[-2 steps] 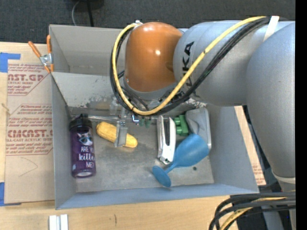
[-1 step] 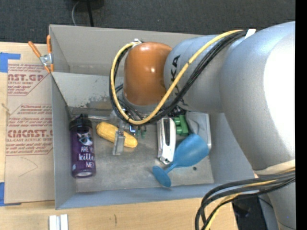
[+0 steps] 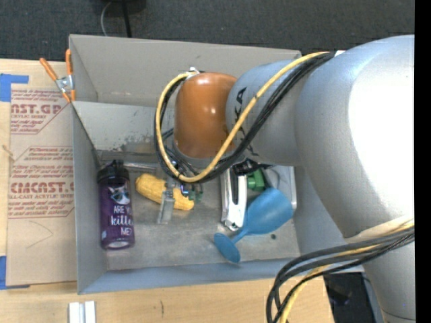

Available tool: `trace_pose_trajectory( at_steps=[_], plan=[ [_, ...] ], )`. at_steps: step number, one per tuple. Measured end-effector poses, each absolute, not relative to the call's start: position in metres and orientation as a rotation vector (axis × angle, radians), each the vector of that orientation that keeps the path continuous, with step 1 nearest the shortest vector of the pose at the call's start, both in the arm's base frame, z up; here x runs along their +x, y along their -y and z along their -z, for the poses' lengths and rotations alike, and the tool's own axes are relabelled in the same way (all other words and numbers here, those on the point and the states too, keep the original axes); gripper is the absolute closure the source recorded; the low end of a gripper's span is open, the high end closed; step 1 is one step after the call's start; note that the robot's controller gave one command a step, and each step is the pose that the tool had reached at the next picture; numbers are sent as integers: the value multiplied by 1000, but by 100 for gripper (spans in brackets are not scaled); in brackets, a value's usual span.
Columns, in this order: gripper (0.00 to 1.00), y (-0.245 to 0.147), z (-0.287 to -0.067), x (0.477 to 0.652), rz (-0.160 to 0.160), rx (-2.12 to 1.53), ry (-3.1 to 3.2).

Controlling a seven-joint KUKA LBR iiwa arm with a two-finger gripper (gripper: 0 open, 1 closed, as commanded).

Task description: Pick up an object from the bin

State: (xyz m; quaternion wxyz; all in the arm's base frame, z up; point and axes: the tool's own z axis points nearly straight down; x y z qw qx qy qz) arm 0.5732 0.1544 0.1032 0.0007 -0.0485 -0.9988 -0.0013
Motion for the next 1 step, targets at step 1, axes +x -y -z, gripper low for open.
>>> trace_pose_trajectory(
  at_steps=[1],
  plan=[
    [0, -153, -134, 571, 8, -216, 3137]
  ],
)
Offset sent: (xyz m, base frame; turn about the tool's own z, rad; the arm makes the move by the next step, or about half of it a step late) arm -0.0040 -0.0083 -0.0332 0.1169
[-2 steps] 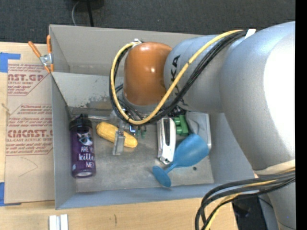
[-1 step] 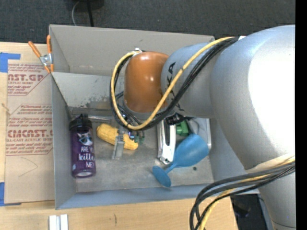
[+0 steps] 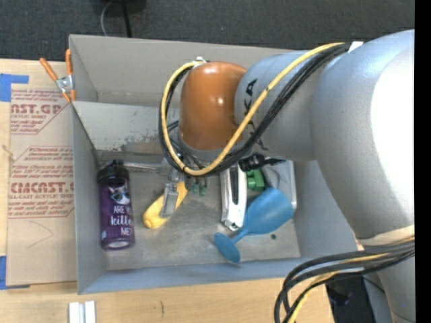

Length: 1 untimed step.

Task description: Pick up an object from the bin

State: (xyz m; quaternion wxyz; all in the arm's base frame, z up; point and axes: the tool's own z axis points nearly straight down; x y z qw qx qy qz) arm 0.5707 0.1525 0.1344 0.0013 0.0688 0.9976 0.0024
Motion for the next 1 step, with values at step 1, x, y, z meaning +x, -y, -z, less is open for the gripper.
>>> trace_pose_trajectory(
  at_steps=[1],
  plan=[
    [0, -149, -86, 571, -10, 309, -3124]
  ],
)
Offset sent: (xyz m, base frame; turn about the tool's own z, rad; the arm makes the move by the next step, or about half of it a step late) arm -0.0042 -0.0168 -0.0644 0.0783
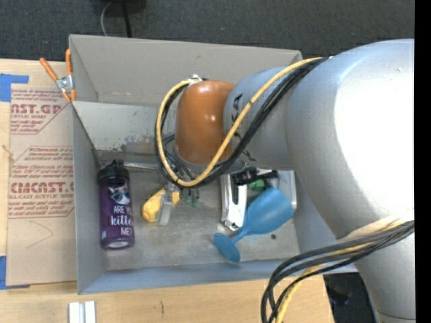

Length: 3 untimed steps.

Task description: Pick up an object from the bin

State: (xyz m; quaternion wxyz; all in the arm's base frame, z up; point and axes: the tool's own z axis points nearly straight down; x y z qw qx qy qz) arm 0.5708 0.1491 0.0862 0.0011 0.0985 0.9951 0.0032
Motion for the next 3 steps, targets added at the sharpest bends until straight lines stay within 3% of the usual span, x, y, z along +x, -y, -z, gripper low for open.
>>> trace_pose_trajectory(
  at_steps=[1, 3],
  plan=[
    [100, -137, -71, 567, -11, 335, -3120],
    [100, -138, -70, 566, -11, 335, -3121]
  ],
)
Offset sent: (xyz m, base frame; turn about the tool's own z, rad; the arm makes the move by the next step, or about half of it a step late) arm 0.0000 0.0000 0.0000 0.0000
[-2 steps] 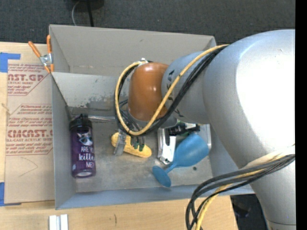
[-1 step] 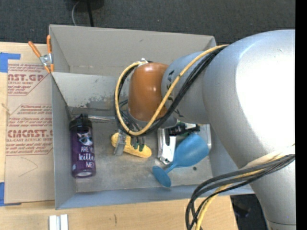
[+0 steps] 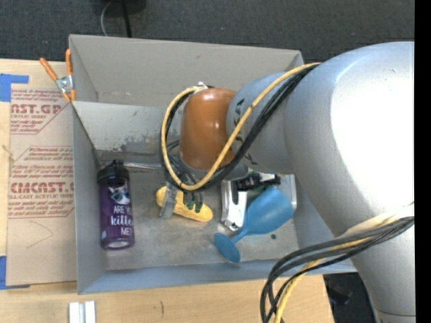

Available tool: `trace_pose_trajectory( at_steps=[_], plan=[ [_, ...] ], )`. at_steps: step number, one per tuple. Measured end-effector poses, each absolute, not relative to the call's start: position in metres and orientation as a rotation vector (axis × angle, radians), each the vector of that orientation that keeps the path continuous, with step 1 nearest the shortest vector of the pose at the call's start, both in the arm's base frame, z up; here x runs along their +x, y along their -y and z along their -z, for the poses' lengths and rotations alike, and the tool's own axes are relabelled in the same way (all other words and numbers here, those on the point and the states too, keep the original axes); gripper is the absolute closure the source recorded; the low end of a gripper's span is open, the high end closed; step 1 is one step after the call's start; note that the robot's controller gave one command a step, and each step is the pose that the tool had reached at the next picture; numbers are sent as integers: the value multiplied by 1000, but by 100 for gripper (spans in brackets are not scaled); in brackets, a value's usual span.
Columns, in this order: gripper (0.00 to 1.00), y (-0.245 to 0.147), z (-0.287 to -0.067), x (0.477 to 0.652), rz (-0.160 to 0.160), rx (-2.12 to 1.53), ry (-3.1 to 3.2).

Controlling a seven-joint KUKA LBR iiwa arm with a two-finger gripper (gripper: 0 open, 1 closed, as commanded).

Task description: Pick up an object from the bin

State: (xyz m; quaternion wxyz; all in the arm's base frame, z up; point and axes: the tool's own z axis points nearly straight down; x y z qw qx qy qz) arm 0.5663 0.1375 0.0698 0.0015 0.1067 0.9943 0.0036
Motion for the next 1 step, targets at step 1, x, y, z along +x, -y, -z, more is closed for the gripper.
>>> trace_pose_trajectory(
  at_steps=[1],
  plan=[
    [100, -138, -72, 566, -11, 335, -3122]
  ],
)
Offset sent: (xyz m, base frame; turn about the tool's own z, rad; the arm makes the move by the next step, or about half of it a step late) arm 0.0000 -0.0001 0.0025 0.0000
